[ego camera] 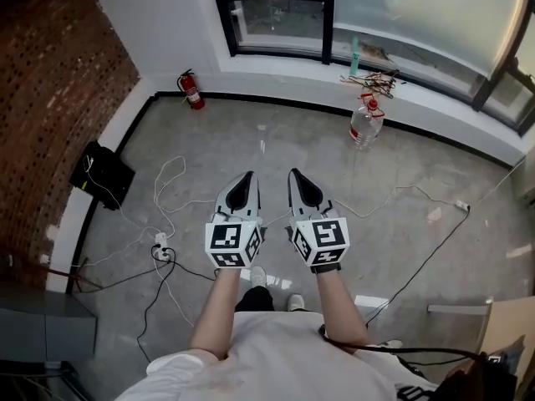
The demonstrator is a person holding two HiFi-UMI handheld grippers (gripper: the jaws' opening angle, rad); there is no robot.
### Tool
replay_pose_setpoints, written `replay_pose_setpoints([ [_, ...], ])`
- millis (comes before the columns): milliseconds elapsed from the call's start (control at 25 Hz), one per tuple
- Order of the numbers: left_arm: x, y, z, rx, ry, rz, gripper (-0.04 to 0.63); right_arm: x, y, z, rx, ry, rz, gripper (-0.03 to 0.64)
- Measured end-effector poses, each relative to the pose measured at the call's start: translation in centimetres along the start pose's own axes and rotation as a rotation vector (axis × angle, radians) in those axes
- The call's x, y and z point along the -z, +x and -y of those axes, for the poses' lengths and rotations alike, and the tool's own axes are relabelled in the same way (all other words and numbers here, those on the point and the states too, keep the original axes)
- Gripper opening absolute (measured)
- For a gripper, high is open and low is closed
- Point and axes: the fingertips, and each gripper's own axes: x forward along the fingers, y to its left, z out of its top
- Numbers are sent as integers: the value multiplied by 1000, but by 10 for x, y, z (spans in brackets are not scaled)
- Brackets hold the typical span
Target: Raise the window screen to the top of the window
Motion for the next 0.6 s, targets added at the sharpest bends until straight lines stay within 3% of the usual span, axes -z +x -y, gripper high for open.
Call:
replay_pose_setpoints([
  [360, 5, 67, -89, -22, -49, 24, -5, 21, 109, -10, -18, -45, -49, -1],
  [600, -27, 124, -176, 10, -34, 78, -5, 6, 222, -50, -53, -111, -31, -1],
])
